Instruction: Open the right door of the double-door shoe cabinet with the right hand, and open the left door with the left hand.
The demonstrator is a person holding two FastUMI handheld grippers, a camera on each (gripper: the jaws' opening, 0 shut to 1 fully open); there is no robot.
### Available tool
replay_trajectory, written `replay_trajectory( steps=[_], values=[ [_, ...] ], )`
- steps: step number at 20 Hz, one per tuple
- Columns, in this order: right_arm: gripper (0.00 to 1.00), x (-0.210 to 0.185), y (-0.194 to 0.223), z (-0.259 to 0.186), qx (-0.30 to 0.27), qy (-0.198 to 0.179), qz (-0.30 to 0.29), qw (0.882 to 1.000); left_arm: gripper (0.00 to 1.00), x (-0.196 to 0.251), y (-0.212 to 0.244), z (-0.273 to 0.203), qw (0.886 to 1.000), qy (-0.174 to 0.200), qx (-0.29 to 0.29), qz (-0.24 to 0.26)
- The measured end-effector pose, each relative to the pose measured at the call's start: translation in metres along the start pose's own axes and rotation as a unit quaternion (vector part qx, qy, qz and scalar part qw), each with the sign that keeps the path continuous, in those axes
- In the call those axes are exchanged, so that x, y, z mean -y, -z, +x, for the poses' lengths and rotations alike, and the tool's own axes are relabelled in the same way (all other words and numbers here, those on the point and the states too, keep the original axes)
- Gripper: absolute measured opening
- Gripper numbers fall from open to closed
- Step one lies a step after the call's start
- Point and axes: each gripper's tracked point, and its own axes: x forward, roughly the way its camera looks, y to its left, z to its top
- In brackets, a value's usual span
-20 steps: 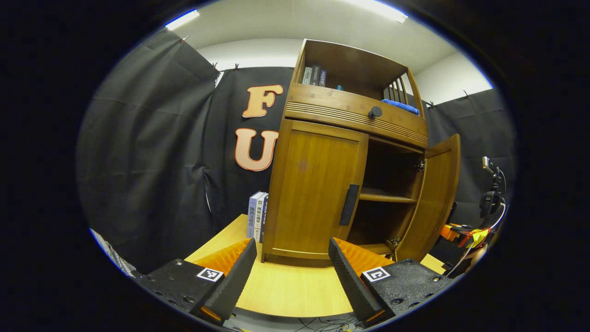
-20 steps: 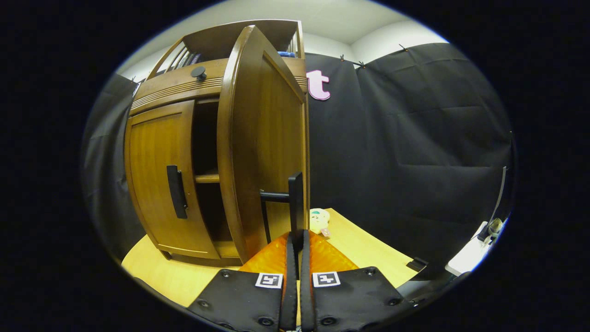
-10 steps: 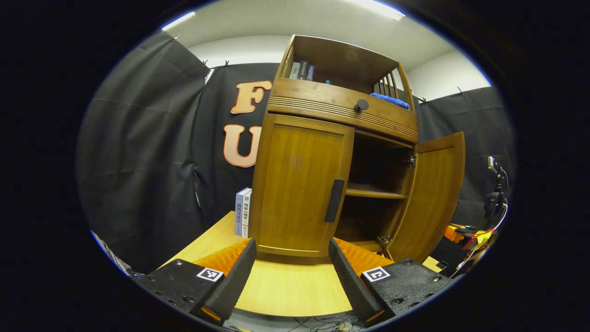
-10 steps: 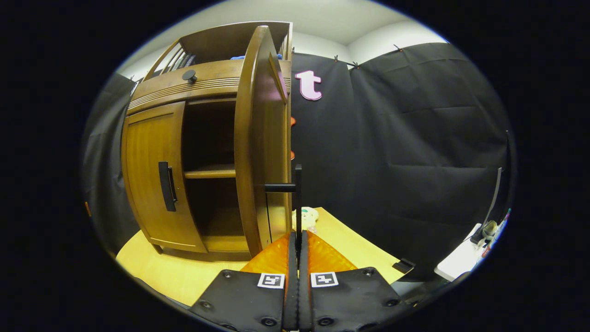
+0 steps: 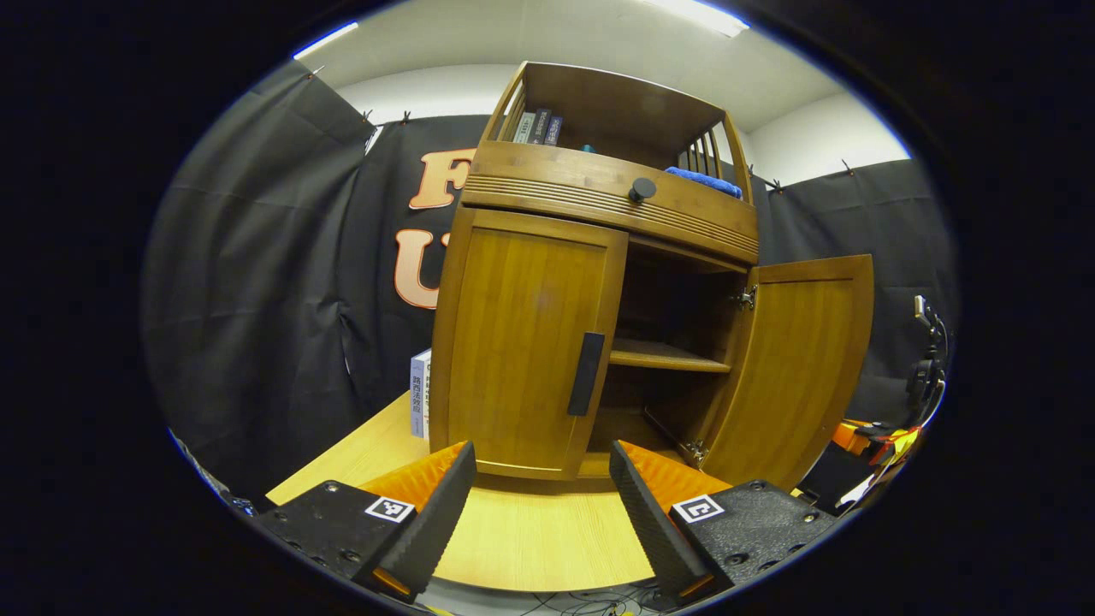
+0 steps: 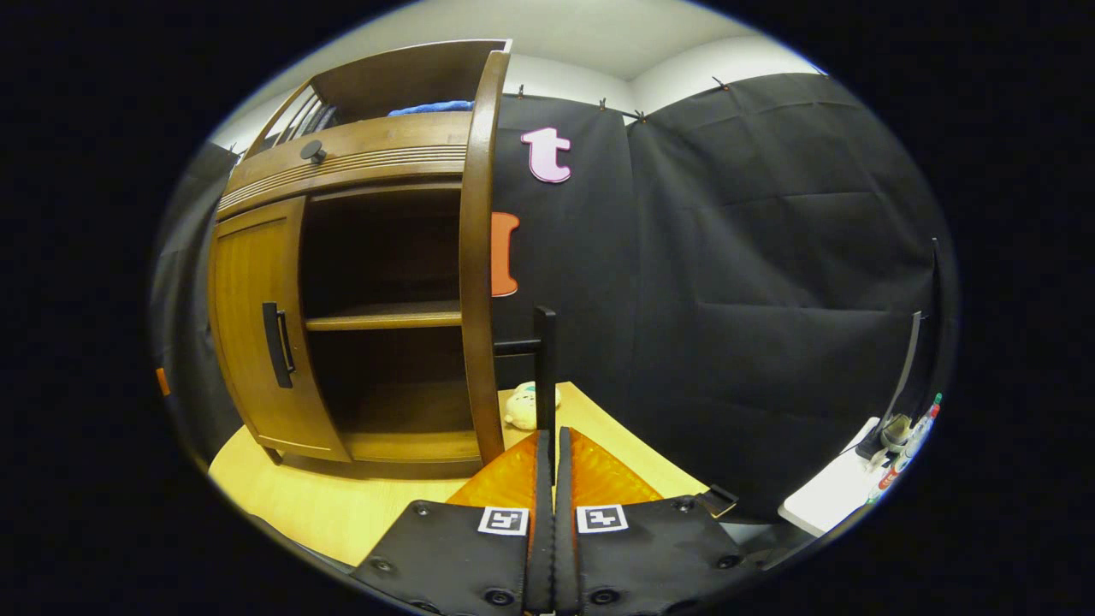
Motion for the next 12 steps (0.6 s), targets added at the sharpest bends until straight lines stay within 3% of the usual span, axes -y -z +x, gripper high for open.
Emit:
replay_trajectory(
  steps=[4, 12],
  values=[
    [0.07, 0.028, -0.003, 0.003, -0.003, 0.005, 0.009, 1.0, 0.92, 0.025, 0.002, 0.01, 1.0, 0.006, -0.001, -0.003],
    [0.08, 0.049, -0.01, 0.011, 0.004, -0.013, 0.0, 1.0, 0.92, 0.056, -0.009, 0.047, 1.0, 0.0, 0.012, 0.011]
  ],
)
